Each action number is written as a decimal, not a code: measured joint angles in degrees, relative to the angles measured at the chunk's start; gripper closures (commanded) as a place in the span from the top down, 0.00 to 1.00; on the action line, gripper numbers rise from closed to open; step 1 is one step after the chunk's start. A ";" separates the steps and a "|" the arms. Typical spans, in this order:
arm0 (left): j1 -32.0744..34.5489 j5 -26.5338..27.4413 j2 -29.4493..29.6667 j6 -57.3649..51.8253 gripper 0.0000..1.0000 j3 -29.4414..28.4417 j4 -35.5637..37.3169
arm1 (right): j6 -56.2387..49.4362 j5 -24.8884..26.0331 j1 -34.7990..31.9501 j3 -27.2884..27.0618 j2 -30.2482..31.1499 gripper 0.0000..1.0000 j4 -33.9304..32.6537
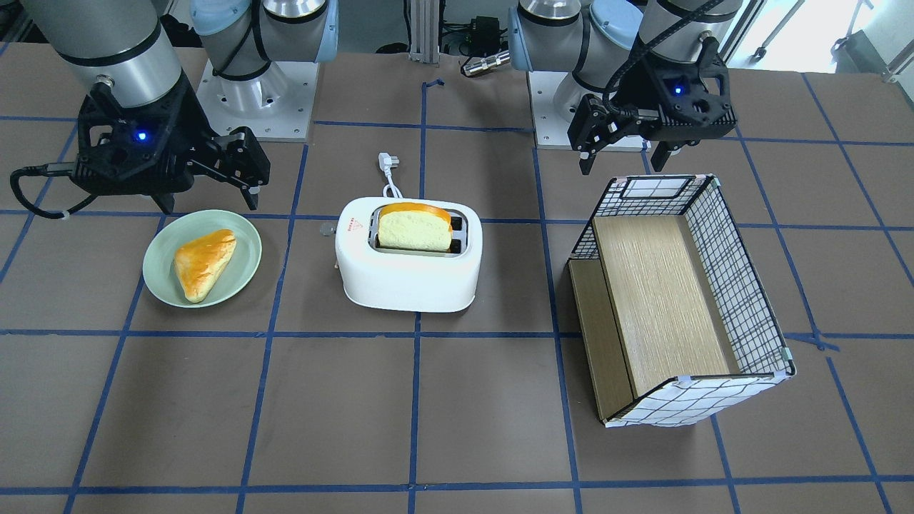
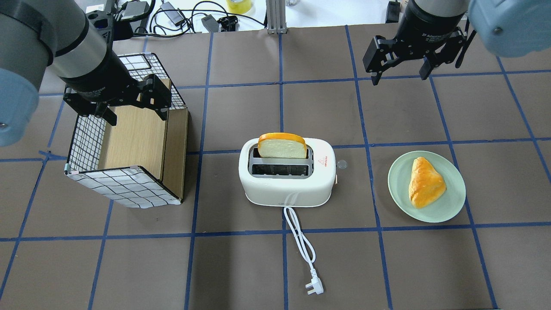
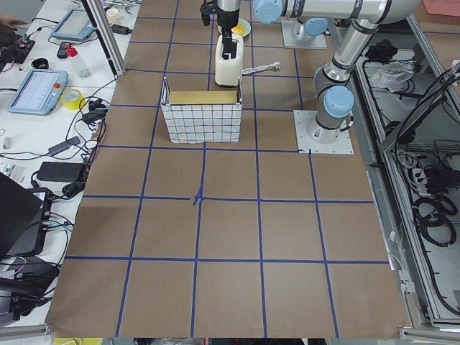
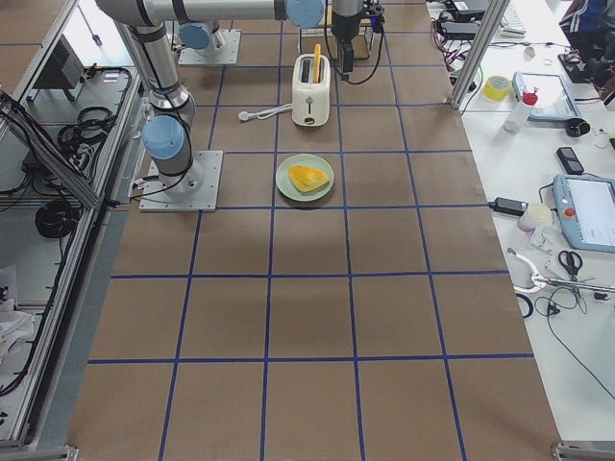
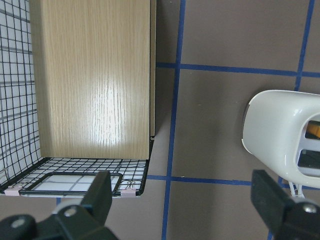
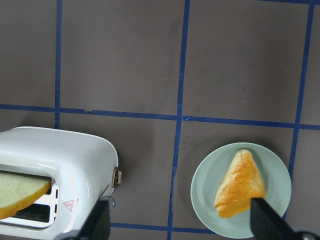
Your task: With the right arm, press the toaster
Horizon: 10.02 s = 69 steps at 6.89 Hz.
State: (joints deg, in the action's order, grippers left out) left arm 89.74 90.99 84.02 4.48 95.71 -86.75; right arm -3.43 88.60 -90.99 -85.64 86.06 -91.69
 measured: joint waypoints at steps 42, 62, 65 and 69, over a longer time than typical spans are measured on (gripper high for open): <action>-0.03 0.00 0.00 0.00 1.00 0.00 0.00 | 10.20 -17.91 1.95 -27.97 -1.08 0.00 -17.20; 0.00 0.00 0.00 0.00 1.00 0.00 0.00 | 10.52 1.09 1.54 1.64 0.81 0.81 8.75; 0.00 -0.02 0.00 0.00 1.00 0.00 0.00 | 9.38 3.81 1.49 2.71 1.11 1.00 7.70; 0.00 0.00 0.00 0.00 1.00 0.00 0.00 | 8.23 2.22 -0.29 3.15 1.25 1.00 2.59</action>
State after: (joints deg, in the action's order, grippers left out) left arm 89.74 90.99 84.02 4.48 95.71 -86.75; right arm 4.80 90.82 -91.27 -82.49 87.31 -89.10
